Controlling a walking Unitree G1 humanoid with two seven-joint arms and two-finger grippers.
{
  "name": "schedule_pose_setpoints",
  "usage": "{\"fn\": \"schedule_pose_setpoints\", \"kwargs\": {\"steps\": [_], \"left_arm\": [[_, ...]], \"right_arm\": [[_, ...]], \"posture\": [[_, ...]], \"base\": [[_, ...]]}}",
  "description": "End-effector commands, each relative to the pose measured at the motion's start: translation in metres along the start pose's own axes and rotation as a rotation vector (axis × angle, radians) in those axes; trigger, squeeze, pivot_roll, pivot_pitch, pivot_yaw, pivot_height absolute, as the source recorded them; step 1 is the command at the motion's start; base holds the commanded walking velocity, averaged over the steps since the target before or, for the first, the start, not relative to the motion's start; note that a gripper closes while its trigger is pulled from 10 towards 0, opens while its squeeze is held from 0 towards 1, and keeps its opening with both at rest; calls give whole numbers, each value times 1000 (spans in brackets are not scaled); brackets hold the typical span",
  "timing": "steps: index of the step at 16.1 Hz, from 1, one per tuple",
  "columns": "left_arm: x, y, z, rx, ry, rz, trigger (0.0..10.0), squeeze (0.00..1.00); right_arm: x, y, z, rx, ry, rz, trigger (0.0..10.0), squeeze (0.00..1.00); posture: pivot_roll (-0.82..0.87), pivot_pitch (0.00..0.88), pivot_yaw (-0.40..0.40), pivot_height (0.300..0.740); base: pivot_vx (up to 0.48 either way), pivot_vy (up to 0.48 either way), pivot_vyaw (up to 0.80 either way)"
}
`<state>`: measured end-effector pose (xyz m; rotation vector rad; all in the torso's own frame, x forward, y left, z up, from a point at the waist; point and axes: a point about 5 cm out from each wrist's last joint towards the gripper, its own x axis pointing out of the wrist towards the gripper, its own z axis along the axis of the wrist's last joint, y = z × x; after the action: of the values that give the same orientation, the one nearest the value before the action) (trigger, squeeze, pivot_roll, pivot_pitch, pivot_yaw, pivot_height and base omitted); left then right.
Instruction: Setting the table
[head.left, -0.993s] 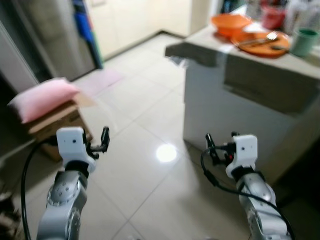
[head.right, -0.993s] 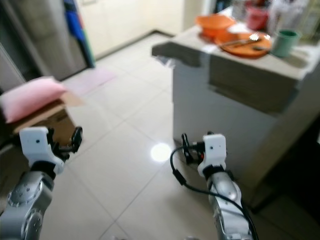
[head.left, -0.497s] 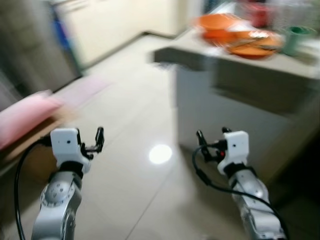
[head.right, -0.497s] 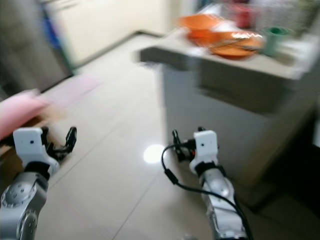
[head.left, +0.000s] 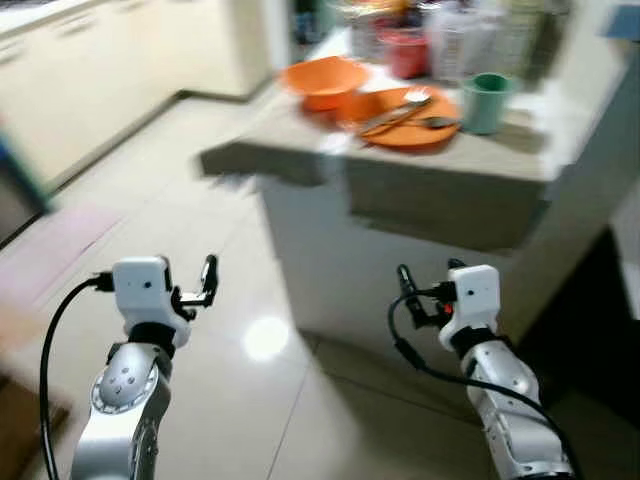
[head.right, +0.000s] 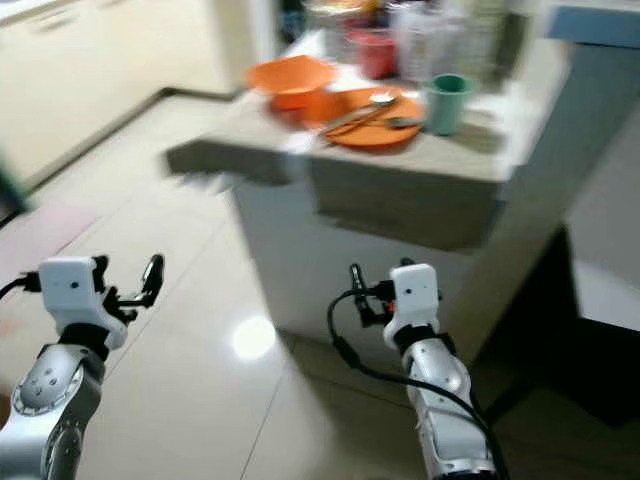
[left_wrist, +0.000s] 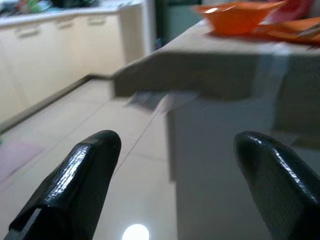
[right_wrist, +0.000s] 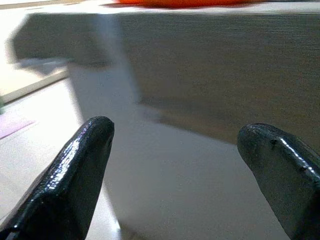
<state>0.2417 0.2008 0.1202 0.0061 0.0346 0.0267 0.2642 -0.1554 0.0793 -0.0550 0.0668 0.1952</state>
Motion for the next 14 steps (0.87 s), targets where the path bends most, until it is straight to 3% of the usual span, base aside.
{"fn": "schedule_pose_setpoints", "kwargs": {"steps": [1,4,12,14], "left_arm": [[0,-2,3,5,-13,1,10000,0],[1,-3,3,1,-16,-1,10000,0],[0,-4,3,2,-15,1,10000,0],[0,-3,2,-4,-5,1,10000,0]], "right_arm": [[0,-5,1,-13,-4,-18,10000,0],[0,-4,1,-21,-7,-6,10000,0],[-2,-3,-3,-23,8,-6,10000,0],[-2,-3,-4,-37,15,-2,10000,0]], "posture": [[-117,20,97,740],[-119,22,98,740],[-118,29,97,740],[-118,29,97,740]], "base": [[0,0,0],[0,0,0],[0,0,-774],[142,193,-244]]}}
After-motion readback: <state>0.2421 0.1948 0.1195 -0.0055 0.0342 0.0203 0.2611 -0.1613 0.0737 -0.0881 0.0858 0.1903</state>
